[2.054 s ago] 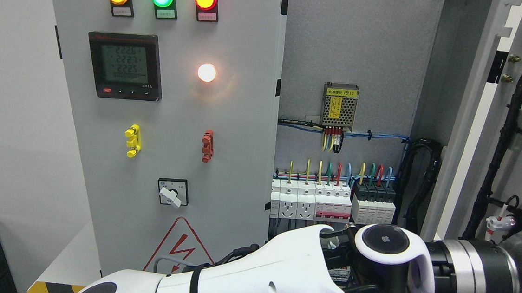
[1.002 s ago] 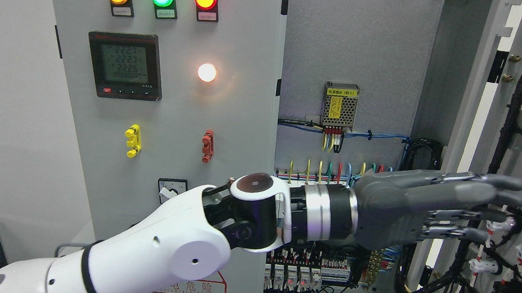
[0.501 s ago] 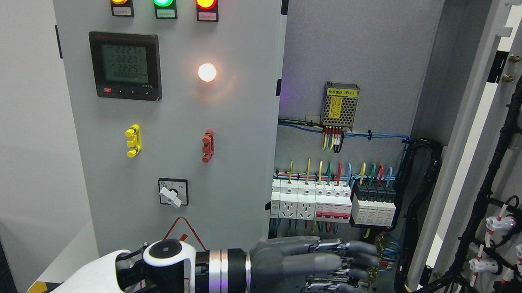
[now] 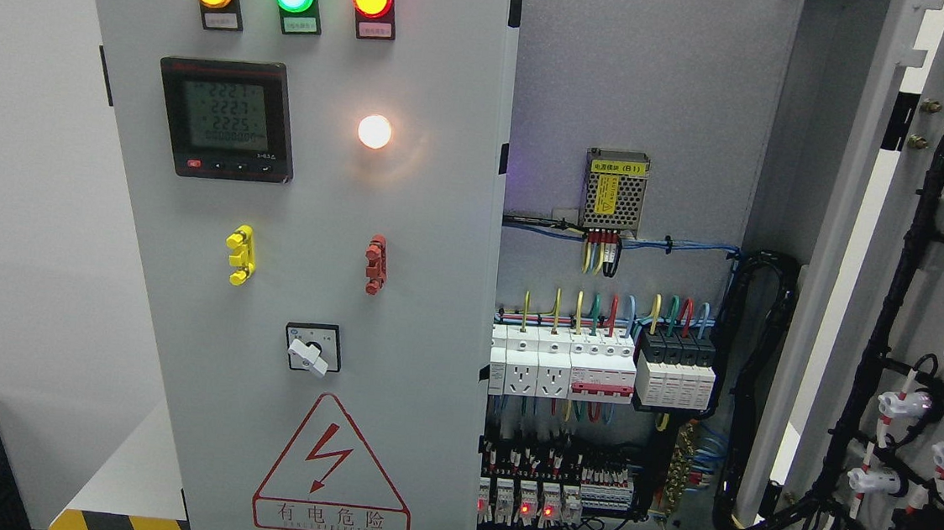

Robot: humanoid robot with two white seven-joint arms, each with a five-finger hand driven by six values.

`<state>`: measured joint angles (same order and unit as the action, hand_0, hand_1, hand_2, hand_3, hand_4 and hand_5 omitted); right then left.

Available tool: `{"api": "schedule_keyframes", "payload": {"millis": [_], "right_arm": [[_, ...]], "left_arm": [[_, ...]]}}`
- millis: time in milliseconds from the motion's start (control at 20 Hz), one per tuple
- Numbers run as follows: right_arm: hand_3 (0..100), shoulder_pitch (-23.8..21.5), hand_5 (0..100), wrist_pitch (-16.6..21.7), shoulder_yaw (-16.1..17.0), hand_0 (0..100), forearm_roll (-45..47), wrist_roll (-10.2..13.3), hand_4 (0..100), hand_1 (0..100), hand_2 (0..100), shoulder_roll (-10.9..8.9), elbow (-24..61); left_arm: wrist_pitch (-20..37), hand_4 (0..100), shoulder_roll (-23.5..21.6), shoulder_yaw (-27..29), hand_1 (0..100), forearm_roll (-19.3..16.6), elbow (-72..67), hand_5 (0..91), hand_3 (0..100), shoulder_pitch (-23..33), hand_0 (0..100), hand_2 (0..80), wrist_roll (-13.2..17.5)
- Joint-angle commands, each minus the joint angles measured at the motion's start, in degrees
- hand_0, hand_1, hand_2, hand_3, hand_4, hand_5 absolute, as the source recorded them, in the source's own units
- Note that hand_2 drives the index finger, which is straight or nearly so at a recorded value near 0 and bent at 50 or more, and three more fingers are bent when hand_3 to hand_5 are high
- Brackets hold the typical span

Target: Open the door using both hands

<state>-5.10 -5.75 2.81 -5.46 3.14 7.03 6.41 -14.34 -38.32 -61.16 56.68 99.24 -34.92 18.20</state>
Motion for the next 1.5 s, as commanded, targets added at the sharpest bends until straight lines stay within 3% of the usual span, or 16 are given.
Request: {"api": "schedule_keyframes", "payload": {"millis": [0,100,200,301,451,601,1002,1252,1453], "right_arm": [[0,0.0,0,0.0,0.0,10,0.0,0.0,0,13,0,0.0,0.0],[0,0.0,0,0.0,0.0,10,0.0,0.0,0,13,0,0.0,0.0],[0,0.0,0,0.0,0.0,10,0.0,0.0,0,13,0,0.0,0.0],[0,0.0,0,0.0,0.0,10,0.0,0.0,0,13,0,0.0,0.0],[0,0.0,0,0.0,0.0,10,0.0,0.0,0,13,0,0.0,0.0],[0,0.0,0,0.0,0.0,10,0.0,0.1,0,13,0,0.0,0.0],[0,0.0,0,0.0,0.0,10,0.0,0.0,0,13,0,0.0,0.0],[0,0.0,0,0.0,0.0,10,0.0,0.0,0,13,0,0.0,0.0],[0,0.0,0,0.0,0.1,10,0.0,0.0,0,13,0,0.0,0.0]], "left_arm": [[0.5,0,-6.0,1.3,56,-8.7,-6.1,0.0,0,15.9,12,0.0,0.0],[1.4,0,-5.9,3.2,56,-9.0,-10.9,0.0,0,20.7,12,0.0,0.0],[3.6,0,-5.5,4.5,56,-11.8,-15.7,0.0,0,25.1,12,0.0,0.0],[7.4,0,-4.6,4.4,56,-16.0,-22.2,0.0,0,28.4,12,0.0,-0.2],[14.4,0,-1.2,4.4,56,-17.6,-34.2,0.0,0,33.1,12,0.0,-0.3],[19.1,0,3.5,4.5,56,-17.7,-48.5,0.0,0,34.7,12,0.0,0.0],[19.6,0,12.7,9.8,56,-17.2,-72.6,0.0,0,35.8,12,0.0,0.0],[19.7,0,23.0,21.5,56,-19.4,-90.9,0.0,0,35.3,12,0.0,0.0],[19.9,0,28.4,36.6,56,-32.3,-98.4,0.0,0,35.6,12,0.0,-0.1]]}}
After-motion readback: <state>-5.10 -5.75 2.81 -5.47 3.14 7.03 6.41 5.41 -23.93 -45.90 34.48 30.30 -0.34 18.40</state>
